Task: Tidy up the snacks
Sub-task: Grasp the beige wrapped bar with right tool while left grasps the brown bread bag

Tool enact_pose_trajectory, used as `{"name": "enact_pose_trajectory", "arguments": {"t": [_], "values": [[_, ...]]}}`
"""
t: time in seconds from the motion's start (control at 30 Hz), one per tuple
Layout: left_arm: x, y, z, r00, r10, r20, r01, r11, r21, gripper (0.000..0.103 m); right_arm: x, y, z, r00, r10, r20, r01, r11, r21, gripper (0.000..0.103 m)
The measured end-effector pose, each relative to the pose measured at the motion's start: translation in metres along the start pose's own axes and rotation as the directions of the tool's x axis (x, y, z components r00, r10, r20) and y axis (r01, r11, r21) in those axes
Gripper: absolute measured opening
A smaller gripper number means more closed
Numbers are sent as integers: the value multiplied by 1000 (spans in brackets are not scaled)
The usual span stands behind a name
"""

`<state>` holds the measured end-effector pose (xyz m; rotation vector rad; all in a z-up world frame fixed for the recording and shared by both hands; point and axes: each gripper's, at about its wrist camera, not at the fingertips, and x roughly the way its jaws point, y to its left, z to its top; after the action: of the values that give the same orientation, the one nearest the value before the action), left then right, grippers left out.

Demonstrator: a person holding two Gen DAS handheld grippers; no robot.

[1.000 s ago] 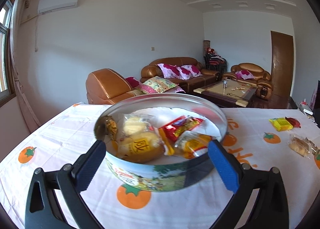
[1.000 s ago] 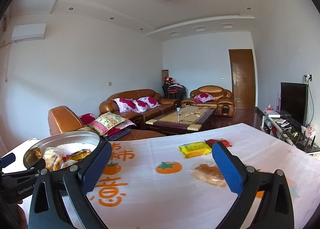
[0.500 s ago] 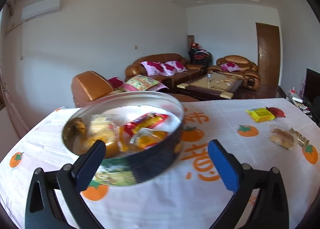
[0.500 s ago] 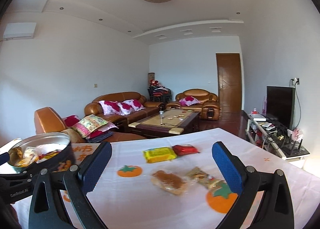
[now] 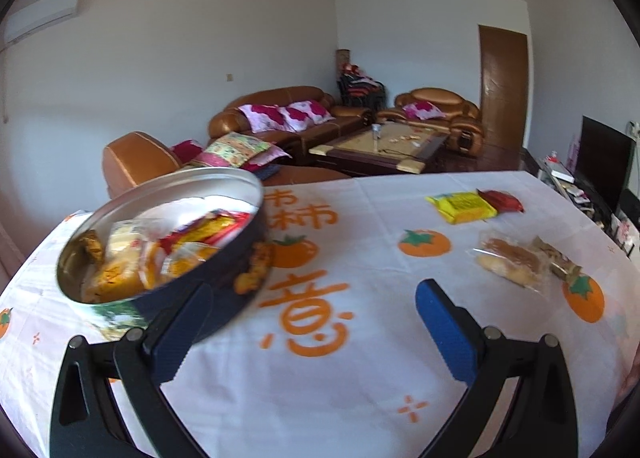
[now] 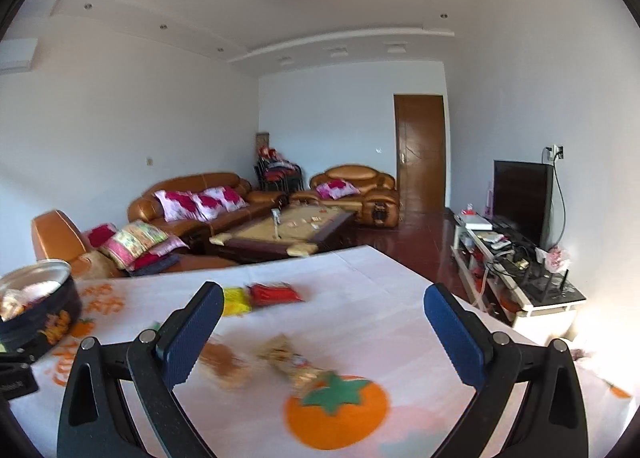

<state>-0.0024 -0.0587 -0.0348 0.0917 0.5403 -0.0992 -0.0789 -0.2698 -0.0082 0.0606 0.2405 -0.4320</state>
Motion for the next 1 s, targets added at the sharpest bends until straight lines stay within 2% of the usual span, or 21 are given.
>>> {"name": "enact_pose_trajectory", "arguments": {"t": [0.13,0.23,0.33,0.4,0.47,0.7,0.77,0.83,0.87,0.93,0.97,1.0], "values": [[6,-24,3,998,-39,-39,41,998,44,103,17,-27,0,996,13,-91,-11,1000,21,101],[8,-42,4,996,-65,-54,70,994,79,103,34,-45,-2,983,36,-181,-29,999,39,101],[12,-60,6,994,-77,-77,85,990,113,103,49,-50,-7,953,118,-278,-109,993,48,101],[17,-71,7,989,-99,-109,113,985,128,103,60,-46,-12,917,178,-356,-177,984,34,101],[21,-78,8,988,-96,-122,113,984,136,103,68,-38,-19,890,202,-409,-217,976,10,101],[22,-95,15,988,-85,-131,105,982,155,103,102,-1,-24,851,186,-491,-284,949,-133,101],[24,-97,18,990,-73,-125,94,981,170,103,109,9,-26,839,174,-515,-299,939,-170,93],[26,-99,22,991,-59,-121,80,981,176,103,117,15,-29,820,169,-547,-314,931,-184,69],[28,-99,23,990,-57,-126,78,982,170,103,123,18,-30,806,170,-567,-323,929,-180,65],[33,-97,27,986,-78,-149,99,986,133,103,134,19,-35,764,173,-622,-343,925,-164,59],[35,-97,29,983,-89,-160,108,987,116,103,133,17,-33,766,194,-614,-351,925,-146,56],[38,-97,31,981,-96,-170,114,989,99,103,133,16,-34,756,207,-621,-366,920,-140,42]]}}
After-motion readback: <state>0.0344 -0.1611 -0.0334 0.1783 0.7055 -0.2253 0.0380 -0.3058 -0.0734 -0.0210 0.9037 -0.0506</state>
